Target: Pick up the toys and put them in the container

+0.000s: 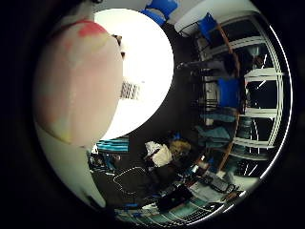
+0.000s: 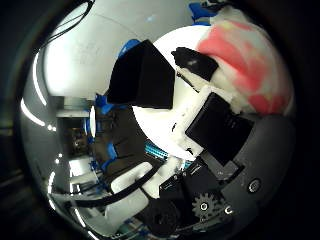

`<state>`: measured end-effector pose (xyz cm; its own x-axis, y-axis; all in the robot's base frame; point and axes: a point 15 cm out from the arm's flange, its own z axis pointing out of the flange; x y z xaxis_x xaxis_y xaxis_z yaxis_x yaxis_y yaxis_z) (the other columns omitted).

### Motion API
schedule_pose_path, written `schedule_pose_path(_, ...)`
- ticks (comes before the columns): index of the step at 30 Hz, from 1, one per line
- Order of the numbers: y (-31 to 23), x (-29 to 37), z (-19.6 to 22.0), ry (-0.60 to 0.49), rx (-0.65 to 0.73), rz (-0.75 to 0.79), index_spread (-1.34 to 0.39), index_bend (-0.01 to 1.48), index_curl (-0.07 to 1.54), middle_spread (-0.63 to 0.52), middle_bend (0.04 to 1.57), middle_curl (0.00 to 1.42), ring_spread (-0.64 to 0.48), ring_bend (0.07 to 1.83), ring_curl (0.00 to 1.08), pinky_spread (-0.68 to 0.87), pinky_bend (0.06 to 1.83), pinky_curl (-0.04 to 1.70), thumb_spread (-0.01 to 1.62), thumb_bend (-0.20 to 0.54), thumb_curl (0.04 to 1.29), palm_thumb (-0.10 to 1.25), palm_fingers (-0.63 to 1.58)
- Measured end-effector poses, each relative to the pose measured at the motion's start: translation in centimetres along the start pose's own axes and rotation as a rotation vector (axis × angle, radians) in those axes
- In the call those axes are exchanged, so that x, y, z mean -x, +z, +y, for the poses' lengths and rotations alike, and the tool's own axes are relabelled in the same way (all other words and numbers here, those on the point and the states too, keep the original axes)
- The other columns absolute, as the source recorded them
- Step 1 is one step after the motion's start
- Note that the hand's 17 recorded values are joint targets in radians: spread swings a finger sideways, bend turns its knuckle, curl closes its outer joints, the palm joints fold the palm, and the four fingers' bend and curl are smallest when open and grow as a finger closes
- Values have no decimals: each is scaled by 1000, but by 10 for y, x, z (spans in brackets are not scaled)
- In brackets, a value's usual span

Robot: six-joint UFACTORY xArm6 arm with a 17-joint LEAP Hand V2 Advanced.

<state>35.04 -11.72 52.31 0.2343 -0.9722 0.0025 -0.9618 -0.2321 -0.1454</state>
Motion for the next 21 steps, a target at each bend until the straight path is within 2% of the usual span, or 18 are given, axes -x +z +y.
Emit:
schedule_pose_path(8, -8, 99, -53, -117, -56, -29, -204, 1134, 773, -132, 1346, 729, -229, 1326, 787, -216, 1182, 1069, 1176, -10, 587, 1035, 1114)
schedule_pose_path(21, 0, 233, -114, -220, -152, -91, -205, 1127, 777, -130, 1351, 720, -231, 1322, 793, -224, 1163, 1095, 1156, -13, 598, 1037, 1119)
